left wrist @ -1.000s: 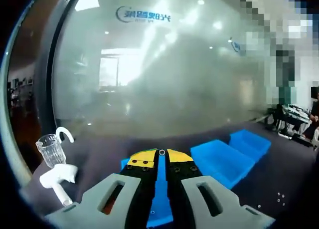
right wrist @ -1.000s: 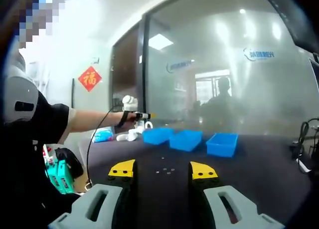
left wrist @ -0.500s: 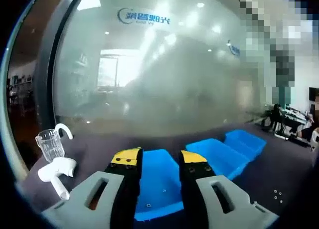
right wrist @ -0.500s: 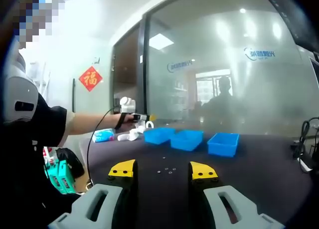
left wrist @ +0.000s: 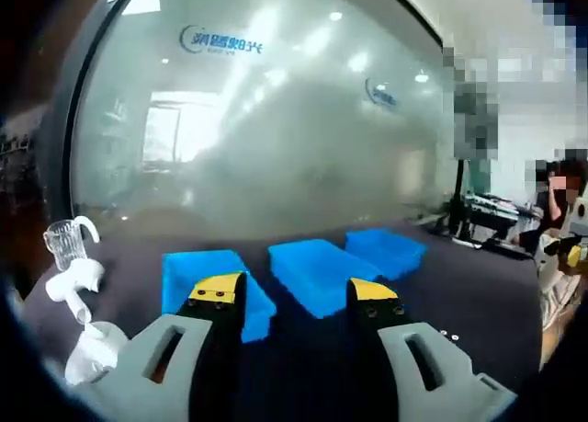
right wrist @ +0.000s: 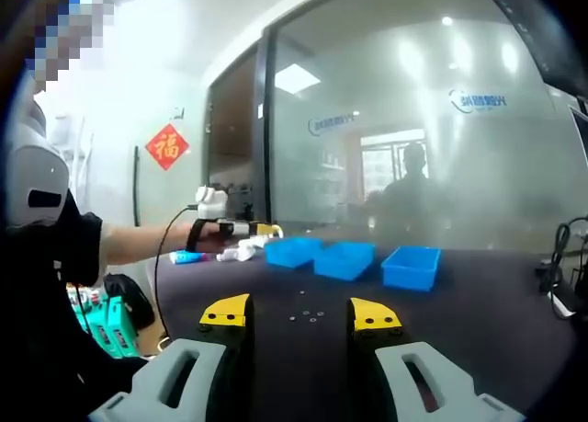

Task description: Sort the screws, nuts, and washers into the corresponding bins

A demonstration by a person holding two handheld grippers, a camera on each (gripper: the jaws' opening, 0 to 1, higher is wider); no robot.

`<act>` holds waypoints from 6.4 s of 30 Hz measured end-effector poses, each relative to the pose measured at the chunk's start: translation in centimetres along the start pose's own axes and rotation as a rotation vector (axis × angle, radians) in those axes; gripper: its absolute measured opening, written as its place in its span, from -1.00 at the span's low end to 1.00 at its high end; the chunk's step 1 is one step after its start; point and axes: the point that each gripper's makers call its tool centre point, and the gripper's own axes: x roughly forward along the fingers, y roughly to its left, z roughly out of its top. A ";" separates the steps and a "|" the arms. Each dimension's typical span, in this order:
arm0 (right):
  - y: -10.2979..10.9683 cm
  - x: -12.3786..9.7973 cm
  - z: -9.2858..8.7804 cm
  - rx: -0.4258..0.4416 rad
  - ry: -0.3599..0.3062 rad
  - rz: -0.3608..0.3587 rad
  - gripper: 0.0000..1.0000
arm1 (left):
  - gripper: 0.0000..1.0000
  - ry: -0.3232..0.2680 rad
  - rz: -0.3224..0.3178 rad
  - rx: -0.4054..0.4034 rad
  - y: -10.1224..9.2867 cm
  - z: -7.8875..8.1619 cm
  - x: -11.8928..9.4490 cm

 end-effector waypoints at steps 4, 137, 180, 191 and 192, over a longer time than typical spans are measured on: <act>0.0 0.0 0.0 0.000 -0.004 0.001 -0.28 | -0.14 -0.023 -0.059 0.032 -3.5 -0.4 -2.3; -2.4 -1.7 -1.7 0.064 -0.022 -0.073 -0.28 | -0.88 0.762 -0.476 0.304 -18.4 -14.9 0.3; -0.5 0.2 -0.2 0.033 -0.027 -0.037 -0.28 | -0.89 0.030 -0.251 0.063 -15.6 -2.1 -4.7; -0.2 0.5 -0.1 0.026 -0.024 -0.028 -0.28 | -0.89 -0.009 -0.150 0.086 -11.4 -0.7 -4.1; -0.2 0.5 -0.1 0.027 -0.025 -0.029 -0.28 | -0.89 -0.011 -0.137 0.087 -10.9 -0.6 -3.9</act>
